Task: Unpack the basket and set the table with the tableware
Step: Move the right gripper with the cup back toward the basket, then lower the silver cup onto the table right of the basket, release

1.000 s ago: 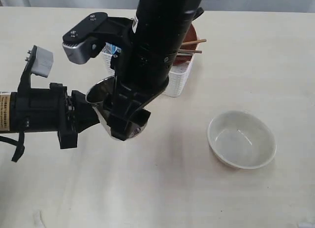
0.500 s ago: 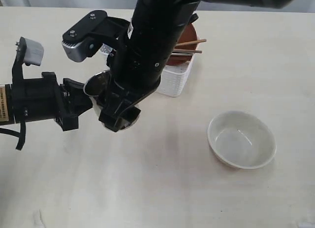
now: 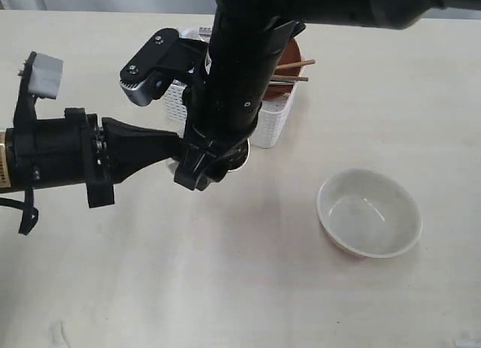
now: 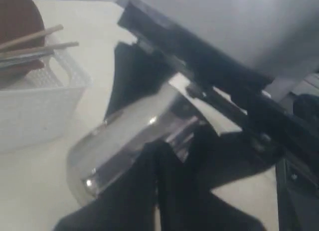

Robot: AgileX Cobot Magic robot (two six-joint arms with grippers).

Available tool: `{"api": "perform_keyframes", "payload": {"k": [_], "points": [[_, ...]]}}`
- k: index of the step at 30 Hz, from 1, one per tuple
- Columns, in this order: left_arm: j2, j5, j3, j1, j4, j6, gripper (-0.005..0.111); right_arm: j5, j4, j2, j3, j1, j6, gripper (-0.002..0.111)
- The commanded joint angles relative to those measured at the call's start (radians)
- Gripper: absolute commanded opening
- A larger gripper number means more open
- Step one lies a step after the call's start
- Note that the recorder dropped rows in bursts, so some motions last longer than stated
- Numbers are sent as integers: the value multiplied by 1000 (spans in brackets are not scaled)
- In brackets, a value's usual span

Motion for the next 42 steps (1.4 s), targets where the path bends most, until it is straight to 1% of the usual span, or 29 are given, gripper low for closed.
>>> {"api": "perform_keyframes", "payload": {"k": [1,4,7,11,15,20,24,29,32,36,38,42], "points": [[-3,130,3,-9,60,-23,0,-24,10,-2,-13,-6,8,0],[-3,129,3,-9,35,-19,0,11,95,-2,-13,-6,-65,0],[-3,133,3,-9,31,-17,0,18,91,-2,-13,-6,-61,0],[-3,183,3,-9,20,-17,0,17,86,-2,-13,-6,-63,0],[-3,212,3,-9,-15,-17,0,25,35,-2,-13,-6,-49,0],[-3,217,3,-9,-26,-25,0,32,-108,-2,-13,-13,59,0],[-3,244,3,-9,-39,-25,0,79,-116,-2,-13,-93,105,0],[-3,244,3,-9,-50,-27,0,123,-114,-2,-13,-273,155,0],[-3,244,3,-9,-53,-27,0,134,-114,-6,-13,-355,184,0],[-3,244,3,-9,-64,-23,0,124,-114,8,-13,-439,254,0],[-3,244,3,-9,-78,-23,0,90,-114,34,-13,-471,264,0],[-3,244,3,-9,-78,-20,0,68,-121,133,-53,-501,290,0]]}}
